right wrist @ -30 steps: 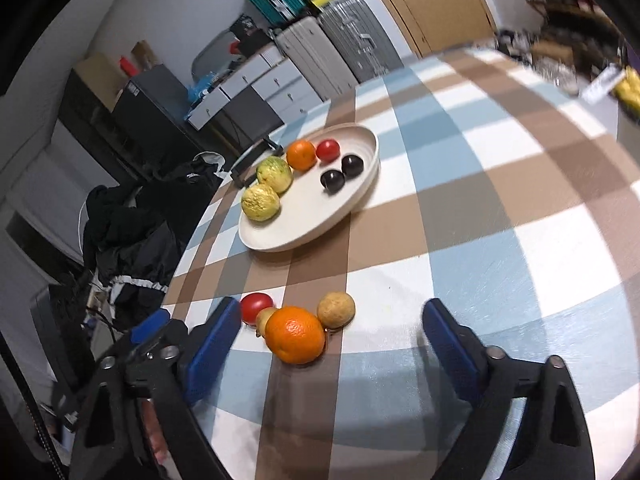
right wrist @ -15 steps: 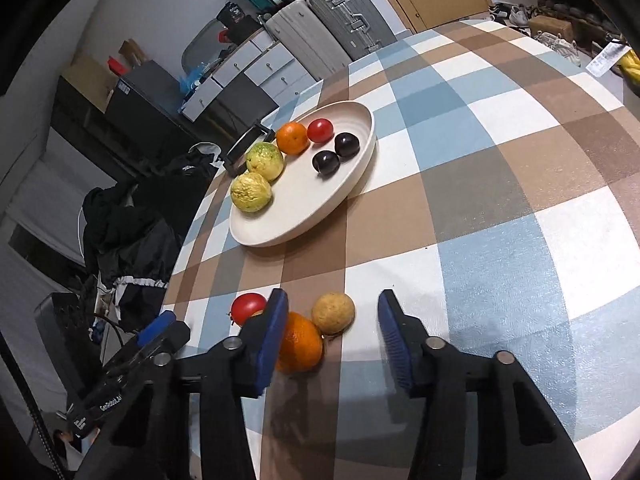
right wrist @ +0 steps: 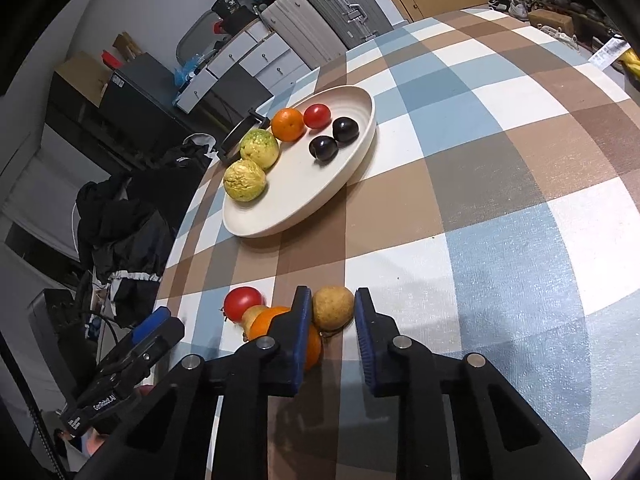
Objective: Organize fruits
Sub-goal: 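Grasp the red tomato with the left tool while the right tool grasps the brown kiwi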
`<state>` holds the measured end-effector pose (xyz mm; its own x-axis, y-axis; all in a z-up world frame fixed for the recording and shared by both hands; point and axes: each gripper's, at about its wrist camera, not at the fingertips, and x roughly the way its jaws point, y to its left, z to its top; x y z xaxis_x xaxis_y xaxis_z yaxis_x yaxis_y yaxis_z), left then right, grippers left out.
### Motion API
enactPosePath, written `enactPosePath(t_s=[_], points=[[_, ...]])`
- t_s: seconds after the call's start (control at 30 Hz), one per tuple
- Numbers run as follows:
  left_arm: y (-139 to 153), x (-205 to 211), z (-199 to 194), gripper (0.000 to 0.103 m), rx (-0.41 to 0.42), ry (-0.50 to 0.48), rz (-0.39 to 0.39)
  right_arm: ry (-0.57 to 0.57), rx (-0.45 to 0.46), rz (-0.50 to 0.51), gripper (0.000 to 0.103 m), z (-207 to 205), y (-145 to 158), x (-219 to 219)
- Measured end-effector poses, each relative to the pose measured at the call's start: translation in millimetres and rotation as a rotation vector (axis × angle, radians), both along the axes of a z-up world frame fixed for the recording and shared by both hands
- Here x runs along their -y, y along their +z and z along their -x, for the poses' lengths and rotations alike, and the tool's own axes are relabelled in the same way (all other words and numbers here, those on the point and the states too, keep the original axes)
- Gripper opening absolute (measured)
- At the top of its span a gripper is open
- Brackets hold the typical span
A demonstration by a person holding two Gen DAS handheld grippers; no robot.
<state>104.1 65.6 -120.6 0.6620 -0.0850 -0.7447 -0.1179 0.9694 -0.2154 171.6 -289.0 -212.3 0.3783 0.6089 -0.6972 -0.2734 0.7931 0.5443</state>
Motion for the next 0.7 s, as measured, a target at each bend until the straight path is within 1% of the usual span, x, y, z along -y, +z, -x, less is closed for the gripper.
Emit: enactPosePath(t_s=[0.27, 0.5, 0.6, 0.7], points=[[-3, 11, -3, 0.102, -0.026, -0.036, 0.014, -0.009, 0.015, -0.018, 0.021, 2, -1, 6], [-5, 26, -14, 0.102, -0.032, -0.066, -0.020, -0.023, 0.054, -0.054, 0.021, 4, 5, 19], [-8, 29, -21, 0.102, -0.041, -0.098, -0.004, -0.028, 0.069, -0.061, 0.021, 5, 7, 24], [-10, 33, -27, 0.101, -0.046, -0.133, -0.010, -0.034, 0.076, -0.061, 0.021, 6, 8, 29]])
